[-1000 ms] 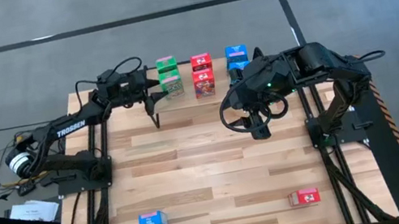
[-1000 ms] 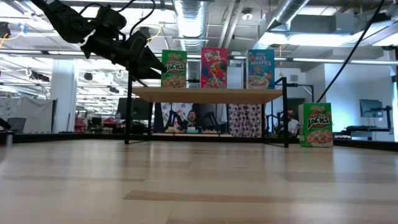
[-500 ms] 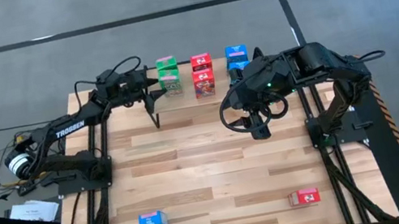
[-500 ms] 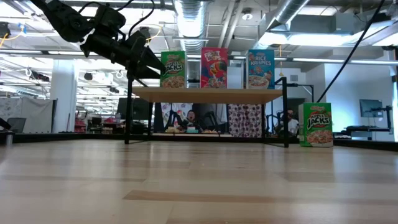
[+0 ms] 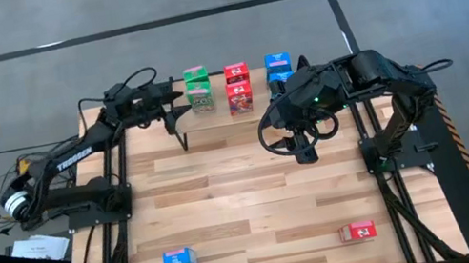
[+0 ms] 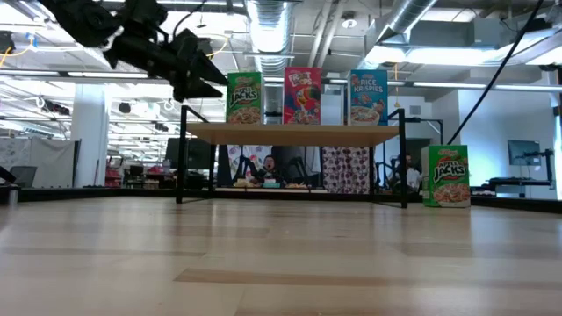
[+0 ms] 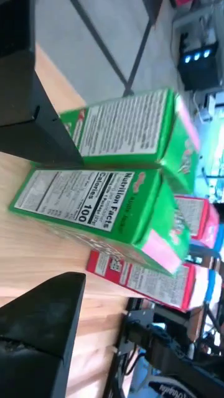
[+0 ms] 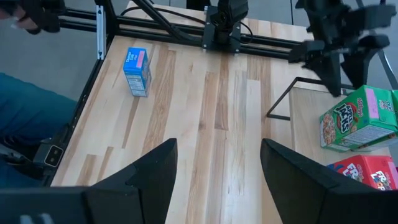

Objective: Stack cereal on shelf
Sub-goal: Put the red cereal box on the shelf aligned with the other red cereal boxes

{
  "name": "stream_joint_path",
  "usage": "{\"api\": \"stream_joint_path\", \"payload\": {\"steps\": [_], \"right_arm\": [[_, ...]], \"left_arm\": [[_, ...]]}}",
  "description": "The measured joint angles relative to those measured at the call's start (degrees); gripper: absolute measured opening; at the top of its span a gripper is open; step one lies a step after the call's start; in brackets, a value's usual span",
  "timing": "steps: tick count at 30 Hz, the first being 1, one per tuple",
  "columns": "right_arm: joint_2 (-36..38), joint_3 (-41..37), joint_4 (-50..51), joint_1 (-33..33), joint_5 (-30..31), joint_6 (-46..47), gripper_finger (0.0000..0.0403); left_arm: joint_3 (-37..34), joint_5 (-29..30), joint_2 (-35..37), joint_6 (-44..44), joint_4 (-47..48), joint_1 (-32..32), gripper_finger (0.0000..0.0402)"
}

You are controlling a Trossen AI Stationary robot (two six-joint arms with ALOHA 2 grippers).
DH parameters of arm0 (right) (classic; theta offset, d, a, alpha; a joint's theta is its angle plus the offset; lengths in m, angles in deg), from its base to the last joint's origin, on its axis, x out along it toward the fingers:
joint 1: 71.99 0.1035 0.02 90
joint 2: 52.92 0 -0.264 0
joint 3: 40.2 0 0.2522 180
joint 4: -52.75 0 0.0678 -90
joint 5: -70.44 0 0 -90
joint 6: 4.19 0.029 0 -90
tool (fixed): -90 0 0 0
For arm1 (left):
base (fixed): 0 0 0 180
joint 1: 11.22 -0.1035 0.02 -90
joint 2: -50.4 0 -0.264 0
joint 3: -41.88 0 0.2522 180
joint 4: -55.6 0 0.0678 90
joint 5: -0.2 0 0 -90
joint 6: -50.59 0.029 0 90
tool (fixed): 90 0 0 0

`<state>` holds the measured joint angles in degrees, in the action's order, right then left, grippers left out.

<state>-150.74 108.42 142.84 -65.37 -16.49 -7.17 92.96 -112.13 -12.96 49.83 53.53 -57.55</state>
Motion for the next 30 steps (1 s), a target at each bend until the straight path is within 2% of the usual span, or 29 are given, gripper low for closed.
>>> {"api": "stream_joint_path", "payload": {"steps": [8, 11, 17, 21, 30], "right_arm": [[0.0, 0.0, 0.0, 0.0, 0.0, 0.0, 0.0256], [0.0, 0.0, 1.7, 0.0, 0.0, 0.3, 0.0256], [0.0, -0.4, 12.6, 0.0, 0.0, 8.2, 0.0256], [-0.1, -2.5, 13.5, 1.0, -0.1, 10.2, 0.0256], [0.0, -11.0, 13.7, 5.6, -0.2, 13.9, 0.0256]], "left_arm": [[0.0, 1.2, 9.0, -2.1, 7.6, 0.0, 0.0279], [0.0, -1.8, 11.3, -3.2, 8.9, 0.1, 0.0279], [0.0, -9.0, 14.7, -5.9, 9.8, 0.7, 0.0279], [0.0, -10.7, 16.7, -7.4, 9.9, 2.5, 0.0279], [0.0, -10.4, 18.5, -10.1, 11.3, 7.2, 0.0279]]}}
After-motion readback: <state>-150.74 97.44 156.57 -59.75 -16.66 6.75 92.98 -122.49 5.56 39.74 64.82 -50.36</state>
